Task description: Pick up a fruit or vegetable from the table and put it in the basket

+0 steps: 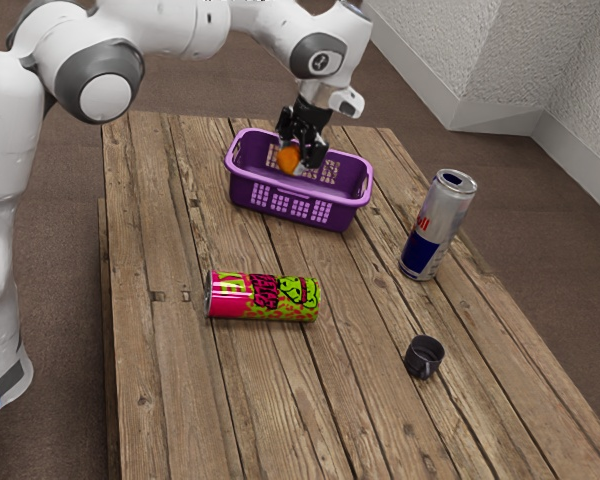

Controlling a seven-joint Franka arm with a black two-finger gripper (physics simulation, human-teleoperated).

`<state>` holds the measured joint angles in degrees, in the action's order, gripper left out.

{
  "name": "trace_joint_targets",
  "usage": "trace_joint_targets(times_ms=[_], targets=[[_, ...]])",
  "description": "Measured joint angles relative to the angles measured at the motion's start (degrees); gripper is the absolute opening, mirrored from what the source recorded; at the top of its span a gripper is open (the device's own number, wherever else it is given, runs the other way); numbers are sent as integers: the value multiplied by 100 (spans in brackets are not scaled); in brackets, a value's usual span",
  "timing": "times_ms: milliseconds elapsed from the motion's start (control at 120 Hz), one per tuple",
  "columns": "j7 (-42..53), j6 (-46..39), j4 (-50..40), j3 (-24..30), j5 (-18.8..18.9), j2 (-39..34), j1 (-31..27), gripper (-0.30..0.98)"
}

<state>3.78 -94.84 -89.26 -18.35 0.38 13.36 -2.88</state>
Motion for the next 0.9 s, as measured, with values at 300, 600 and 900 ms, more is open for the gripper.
trace_joint_targets(times_ms=[300, 600, 900], targets=[[-4, -349, -97, -6, -134, 176, -14, 36], [20, -480, -95, -7, -204, 273, -7, 48], [119, 946, 1614, -11, -103, -376, 474, 64]])
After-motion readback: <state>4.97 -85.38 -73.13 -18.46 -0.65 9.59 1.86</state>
